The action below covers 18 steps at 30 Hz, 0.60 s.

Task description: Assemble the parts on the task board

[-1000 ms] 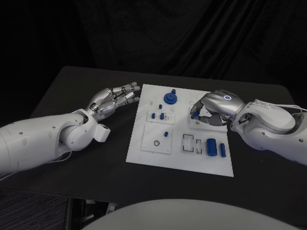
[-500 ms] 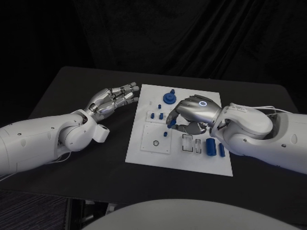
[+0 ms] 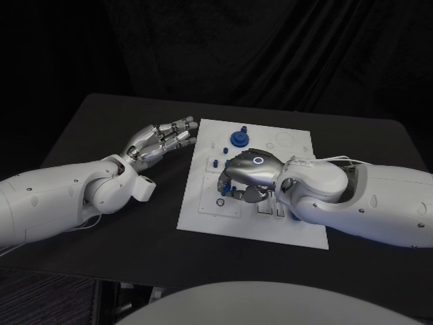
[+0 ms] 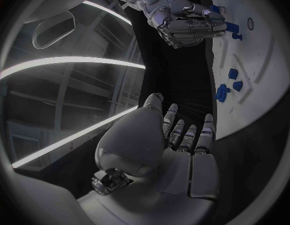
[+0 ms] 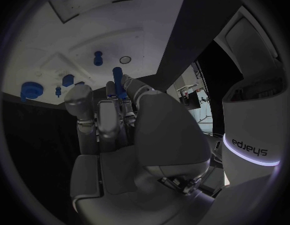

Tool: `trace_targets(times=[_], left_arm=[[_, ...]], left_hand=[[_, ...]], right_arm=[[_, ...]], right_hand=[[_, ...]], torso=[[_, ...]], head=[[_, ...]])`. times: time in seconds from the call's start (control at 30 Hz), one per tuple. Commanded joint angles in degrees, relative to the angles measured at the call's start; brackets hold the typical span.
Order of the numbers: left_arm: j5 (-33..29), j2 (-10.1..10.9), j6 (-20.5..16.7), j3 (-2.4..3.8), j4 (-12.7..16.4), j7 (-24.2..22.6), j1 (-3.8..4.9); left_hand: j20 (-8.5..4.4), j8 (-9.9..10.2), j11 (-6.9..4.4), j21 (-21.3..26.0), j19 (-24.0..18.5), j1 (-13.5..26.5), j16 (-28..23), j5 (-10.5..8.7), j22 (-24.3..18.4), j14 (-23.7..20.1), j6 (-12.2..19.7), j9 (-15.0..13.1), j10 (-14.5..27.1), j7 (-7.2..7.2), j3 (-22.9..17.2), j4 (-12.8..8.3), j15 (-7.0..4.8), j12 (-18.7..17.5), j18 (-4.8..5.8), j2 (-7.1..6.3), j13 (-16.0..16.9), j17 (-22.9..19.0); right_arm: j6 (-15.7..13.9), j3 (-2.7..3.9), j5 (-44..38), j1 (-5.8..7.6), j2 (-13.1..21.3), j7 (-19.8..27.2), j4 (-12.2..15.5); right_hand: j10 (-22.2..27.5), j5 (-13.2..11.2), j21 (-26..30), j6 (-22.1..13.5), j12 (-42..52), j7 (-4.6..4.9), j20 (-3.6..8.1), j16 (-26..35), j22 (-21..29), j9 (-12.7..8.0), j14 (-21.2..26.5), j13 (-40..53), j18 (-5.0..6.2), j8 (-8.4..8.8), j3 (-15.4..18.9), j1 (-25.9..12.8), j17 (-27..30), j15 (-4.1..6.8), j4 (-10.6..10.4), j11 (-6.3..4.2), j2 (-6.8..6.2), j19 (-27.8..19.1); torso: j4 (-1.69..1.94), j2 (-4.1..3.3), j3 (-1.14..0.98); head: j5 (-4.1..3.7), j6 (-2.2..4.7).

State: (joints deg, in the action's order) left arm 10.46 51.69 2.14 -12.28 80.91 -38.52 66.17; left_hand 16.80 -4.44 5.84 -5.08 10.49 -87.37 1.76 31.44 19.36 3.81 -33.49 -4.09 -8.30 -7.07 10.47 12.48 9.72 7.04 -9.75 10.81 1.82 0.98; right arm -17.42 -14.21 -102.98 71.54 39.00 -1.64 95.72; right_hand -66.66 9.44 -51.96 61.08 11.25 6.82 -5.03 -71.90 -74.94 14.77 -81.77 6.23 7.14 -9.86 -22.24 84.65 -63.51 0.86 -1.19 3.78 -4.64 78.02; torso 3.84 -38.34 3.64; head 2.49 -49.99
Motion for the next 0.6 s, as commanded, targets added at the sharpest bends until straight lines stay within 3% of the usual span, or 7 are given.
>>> trace_targets(times=[0.03, 0.2, 0.27, 0.43, 0.6], left_arm=[[-0.1, -0.1, 0.9, 0.05, 0.0, -0.5, -0.11], [-0.1, -0.4, 1.1, 0.05, -0.1, -0.4, -0.11], [-0.1, -0.4, 1.1, 0.05, -0.1, -0.4, -0.11], [-0.1, -0.4, 1.2, 0.06, -0.1, -0.3, -0.11], [-0.1, -0.4, 1.2, 0.06, -0.2, -0.3, -0.11]], left_hand=[[-0.04, -0.3, 0.49, -0.1, 0.2, -0.3, 0.1, 0.36, -0.1, -0.1, -0.4, -0.1, 0.1, -0.17, 0.0, -0.2, -0.01, 0.3, 0.55, -0.21, 0.1, 0.0], [-0.04, -0.4, 0.54, -0.1, 0.2, -0.4, 0.1, 0.48, -0.1, -0.1, -0.5, -0.1, 0.0, -0.20, -0.1, -0.3, 0.00, 0.3, 0.58, -0.09, 0.1, 0.0], [-0.04, -0.4, 0.54, -0.1, 0.2, -0.4, 0.1, 0.48, -0.1, -0.1, -0.5, -0.1, 0.0, -0.20, -0.1, -0.3, 0.00, 0.3, 0.58, -0.09, 0.1, 0.0], [-0.04, -0.4, 0.54, -0.1, 0.2, -0.4, 0.1, 0.48, -0.1, -0.1, -0.5, -0.1, 0.0, -0.20, -0.1, -0.3, 0.00, 0.3, 0.58, -0.09, 0.1, 0.0], [-0.05, -0.4, 0.58, -0.1, 0.2, -0.4, 0.1, 0.52, -0.2, -0.1, -0.5, -0.1, 0.0, -0.22, -0.1, -0.3, -0.01, 0.3, 0.59, -0.02, 0.1, 0.0]], right_arm=[[2.8, 0.05, -2.3, -0.21, -0.8, 0.2, -0.4], [3.8, 0.04, -3.3, -0.37, -1.8, 0.3, -1.2], [4.1, 0.04, -3.6, -0.48, -2.0, 0.3, -1.4], [4.5, 0.04, -4.0, -0.75, -2.2, 0.3, -1.7], [4.4, 0.04, -4.1, -1.01, -2.4, 0.4, -1.8]], right_hand=[[-0.6, 0.2, 0.3, -0.1, -0.3, 0.42, 0.03, 0.1, -6.6, 0.0, -0.2, 0.0, -0.75, 0.29, -0.4, 0.4, 0.4, -0.06, 0.1, -0.13, -0.21, 0.2], [-0.8, 0.2, 0.1, -0.1, -0.3, 0.47, -0.01, 0.0, -6.7, 0.0, -0.2, 0.1, -0.78, 0.39, -0.6, 0.5, 0.2, -0.10, 0.2, -0.12, -0.30, 0.2], [-0.9, 0.2, 0.2, -0.1, -0.2, 0.49, -0.02, 0.1, -6.7, 0.0, -0.1, 0.1, -0.77, 0.41, -0.6, 0.4, 0.3, -0.12, 0.3, -0.11, -0.40, 0.1], [-1.0, 0.2, 0.3, -0.1, -0.2, 0.51, -0.04, 0.2, -6.6, 0.0, 0.0, 0.1, -0.76, 0.45, -0.6, 0.3, 0.5, -0.14, 0.3, -0.09, -0.48, 0.1], [-1.0, 0.2, 0.3, -0.1, -0.2, 0.51, -0.04, 0.2, -6.6, 0.0, 0.0, 0.1, -0.76, 0.45, -0.6, 0.3, 0.5, -0.14, 0.3, -0.09, -0.48, 0.1]], torso=[[-0.05, -0.01, -0.02], [0.20, -0.08, 0.01], [0.01, -0.07, -0.03], [0.08, -0.10, 0.02], [-0.11, -0.12, 0.05]], head=[[-0.03, -0.01], [-0.33, -0.01], [-0.10, -0.01], [0.07, -0.01], [0.25, -0.01]])
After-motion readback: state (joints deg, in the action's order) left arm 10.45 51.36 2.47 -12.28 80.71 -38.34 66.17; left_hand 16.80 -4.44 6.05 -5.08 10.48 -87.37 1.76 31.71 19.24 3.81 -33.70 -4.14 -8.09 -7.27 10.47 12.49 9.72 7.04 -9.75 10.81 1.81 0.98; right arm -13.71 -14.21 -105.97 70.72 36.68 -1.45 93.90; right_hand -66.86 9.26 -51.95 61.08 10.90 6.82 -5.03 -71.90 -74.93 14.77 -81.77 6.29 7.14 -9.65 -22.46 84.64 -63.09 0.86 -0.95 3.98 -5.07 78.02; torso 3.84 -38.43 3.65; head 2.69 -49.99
